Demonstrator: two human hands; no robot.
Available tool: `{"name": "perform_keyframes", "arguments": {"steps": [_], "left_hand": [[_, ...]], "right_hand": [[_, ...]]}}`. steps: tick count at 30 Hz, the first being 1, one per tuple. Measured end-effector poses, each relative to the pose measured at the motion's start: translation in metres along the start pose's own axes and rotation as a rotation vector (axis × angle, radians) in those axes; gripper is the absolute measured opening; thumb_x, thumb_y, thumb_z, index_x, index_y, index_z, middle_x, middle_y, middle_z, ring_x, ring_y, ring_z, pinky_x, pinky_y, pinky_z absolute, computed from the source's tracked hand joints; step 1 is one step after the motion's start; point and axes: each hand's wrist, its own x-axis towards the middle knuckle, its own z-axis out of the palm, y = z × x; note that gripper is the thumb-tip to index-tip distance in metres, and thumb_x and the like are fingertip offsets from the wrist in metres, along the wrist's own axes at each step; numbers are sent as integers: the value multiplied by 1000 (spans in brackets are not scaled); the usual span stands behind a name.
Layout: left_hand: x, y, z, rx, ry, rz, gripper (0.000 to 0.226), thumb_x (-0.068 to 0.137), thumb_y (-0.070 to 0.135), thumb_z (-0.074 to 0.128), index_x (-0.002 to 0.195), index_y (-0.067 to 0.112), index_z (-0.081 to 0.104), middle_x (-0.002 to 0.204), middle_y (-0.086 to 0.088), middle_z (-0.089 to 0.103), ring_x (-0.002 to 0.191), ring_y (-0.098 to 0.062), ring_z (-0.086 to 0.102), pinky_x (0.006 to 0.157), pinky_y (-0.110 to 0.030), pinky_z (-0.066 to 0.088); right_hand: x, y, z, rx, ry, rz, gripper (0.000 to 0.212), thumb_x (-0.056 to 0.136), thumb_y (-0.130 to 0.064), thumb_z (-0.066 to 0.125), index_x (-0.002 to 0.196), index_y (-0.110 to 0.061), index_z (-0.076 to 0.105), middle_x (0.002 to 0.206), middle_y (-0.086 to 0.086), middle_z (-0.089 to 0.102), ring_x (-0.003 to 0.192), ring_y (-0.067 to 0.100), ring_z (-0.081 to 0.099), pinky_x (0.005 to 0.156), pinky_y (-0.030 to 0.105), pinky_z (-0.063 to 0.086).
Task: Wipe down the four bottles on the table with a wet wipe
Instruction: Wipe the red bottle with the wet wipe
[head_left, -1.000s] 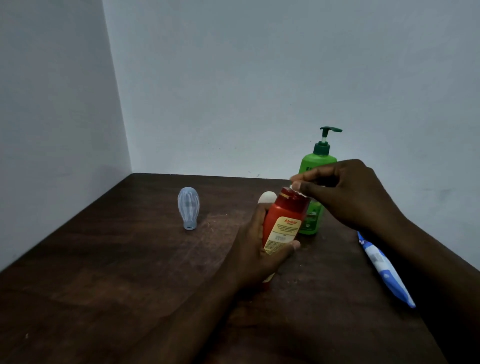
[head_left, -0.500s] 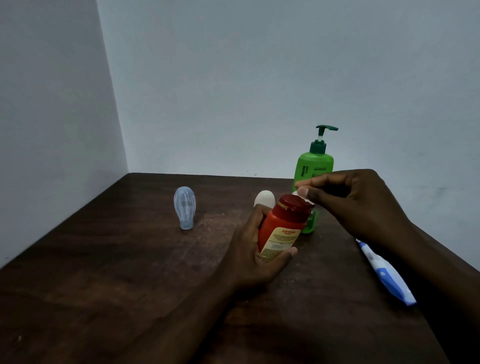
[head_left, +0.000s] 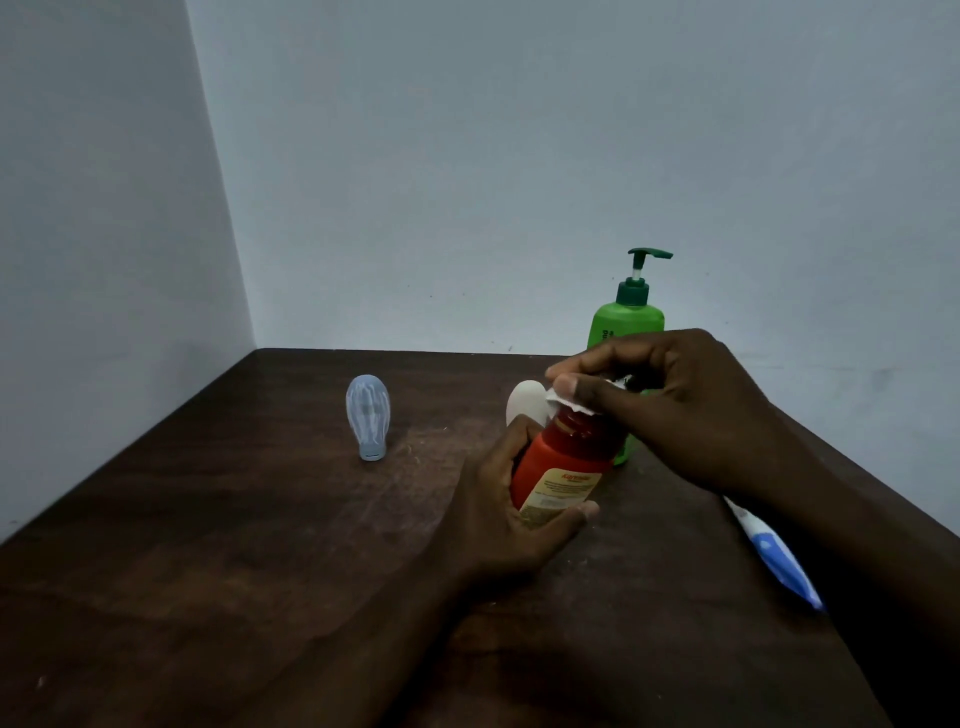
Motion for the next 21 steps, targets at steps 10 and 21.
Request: {"name": "perform_keyframes", "arguments": {"steps": [10,21], "left_hand": [[8,-6,-9,-122,79,-119,49,60,53,86,99,58,57,103,25,70,92,2,70,68,-12,55],[4,-10,-3,-282,-98,-308,69,65,68,73,120,73,31,121,36,56,112,12,57,76,-9,52]], "right_hand": [[-19,32,15,616,123,276,41,62,-43,77,99,-26,80,107,-2,77,103,12,72,86,30,57],[-22,34,51,778,291,213,30,74,-23,78,104,-24,79,105,-1,78,101,12,73,78,19,57]]}}
